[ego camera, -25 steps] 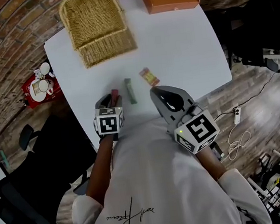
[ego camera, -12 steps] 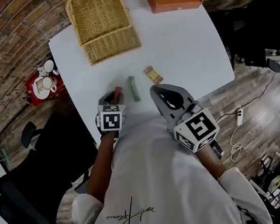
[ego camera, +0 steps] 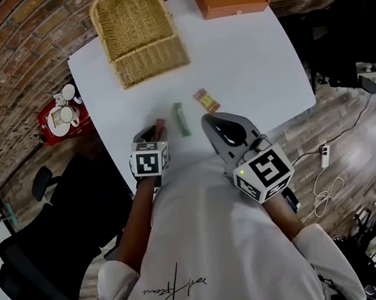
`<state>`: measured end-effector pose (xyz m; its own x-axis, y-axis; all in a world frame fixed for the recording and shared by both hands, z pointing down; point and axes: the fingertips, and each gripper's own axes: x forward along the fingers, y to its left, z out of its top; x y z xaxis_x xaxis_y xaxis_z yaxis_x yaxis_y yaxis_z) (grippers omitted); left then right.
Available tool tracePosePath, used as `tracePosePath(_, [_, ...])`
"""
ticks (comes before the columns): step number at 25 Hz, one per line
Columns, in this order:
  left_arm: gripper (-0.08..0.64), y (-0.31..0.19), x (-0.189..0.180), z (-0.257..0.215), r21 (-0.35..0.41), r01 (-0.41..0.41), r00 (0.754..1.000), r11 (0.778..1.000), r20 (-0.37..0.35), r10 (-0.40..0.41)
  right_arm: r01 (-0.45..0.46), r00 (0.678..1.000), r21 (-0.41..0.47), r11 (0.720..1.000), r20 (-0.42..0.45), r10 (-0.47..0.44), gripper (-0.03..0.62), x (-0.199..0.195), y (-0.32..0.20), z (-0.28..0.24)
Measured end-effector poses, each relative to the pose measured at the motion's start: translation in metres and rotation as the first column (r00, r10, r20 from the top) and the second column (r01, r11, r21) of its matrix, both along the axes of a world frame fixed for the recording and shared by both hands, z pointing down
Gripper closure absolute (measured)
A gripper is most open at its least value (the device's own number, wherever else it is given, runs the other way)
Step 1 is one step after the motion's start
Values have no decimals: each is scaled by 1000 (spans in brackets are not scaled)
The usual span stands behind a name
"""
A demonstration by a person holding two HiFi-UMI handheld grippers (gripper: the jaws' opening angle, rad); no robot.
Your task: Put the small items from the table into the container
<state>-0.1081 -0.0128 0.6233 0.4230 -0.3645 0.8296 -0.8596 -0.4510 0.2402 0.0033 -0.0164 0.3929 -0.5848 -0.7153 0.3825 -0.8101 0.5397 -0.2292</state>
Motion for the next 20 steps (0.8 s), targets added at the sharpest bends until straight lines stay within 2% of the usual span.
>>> tracePosePath(20, [451,-8,-4,-31,71,47,998,996,-50,-43,-5,1000,24,1000,1,5,569,2,2,-3])
